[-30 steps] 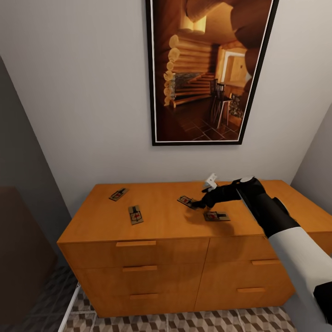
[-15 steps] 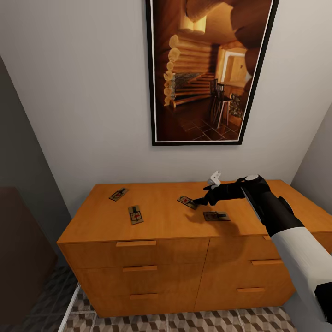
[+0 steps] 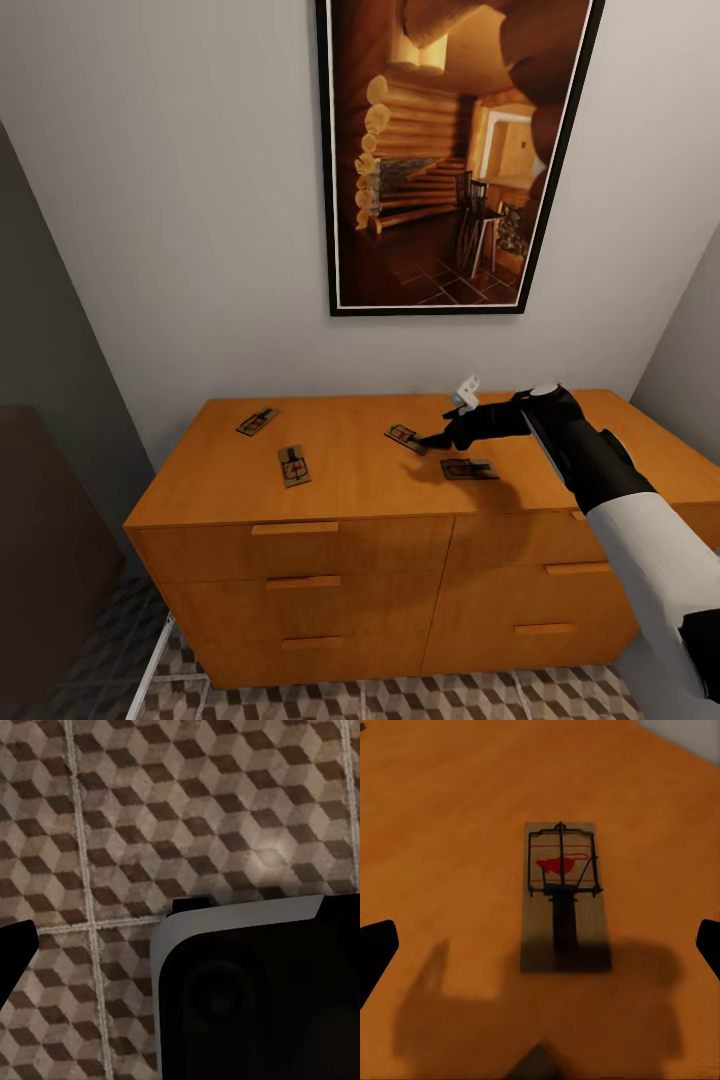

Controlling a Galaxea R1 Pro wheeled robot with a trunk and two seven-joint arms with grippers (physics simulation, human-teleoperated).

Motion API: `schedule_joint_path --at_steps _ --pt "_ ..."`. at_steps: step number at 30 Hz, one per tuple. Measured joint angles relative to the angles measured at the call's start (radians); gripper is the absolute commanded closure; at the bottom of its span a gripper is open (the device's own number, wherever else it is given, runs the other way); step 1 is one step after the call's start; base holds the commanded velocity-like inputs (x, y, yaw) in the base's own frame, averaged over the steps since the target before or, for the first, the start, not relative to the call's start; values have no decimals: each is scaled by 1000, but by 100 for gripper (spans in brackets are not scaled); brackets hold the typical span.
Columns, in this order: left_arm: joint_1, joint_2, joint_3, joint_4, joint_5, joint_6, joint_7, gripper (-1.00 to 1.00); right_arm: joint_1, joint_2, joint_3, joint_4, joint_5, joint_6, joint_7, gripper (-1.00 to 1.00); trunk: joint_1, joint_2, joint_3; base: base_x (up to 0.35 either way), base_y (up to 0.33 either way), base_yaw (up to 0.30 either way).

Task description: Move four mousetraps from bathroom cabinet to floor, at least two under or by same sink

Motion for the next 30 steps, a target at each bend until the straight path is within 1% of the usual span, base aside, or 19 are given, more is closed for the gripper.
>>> schedule_joint_path --at_steps 5,16,20,25,30 --pt "0 0 0 0 0 0 0 -100 0 2 0 26 0 -3 -12 -100 0 0 0 0 14 0" --pt "0 0 0 0 0 0 0 -100 0 7 0 76 -1 -20 -90 -100 0 0 0 0 23 0" --pt "0 0 0 0 0 0 -1 -100 0 16 0 101 -2 -37 -114 -100 0 0 0 0 3 0" --pt "0 0 0 0 0 0 -1 -100 0 23 0 109 -2 -55 -122 -100 0 0 0 0 1 0" --pt "0 0 0 0 0 0 -1 -100 0 40 0 113 -2 -64 -126 -100 0 0 0 0 0 0"
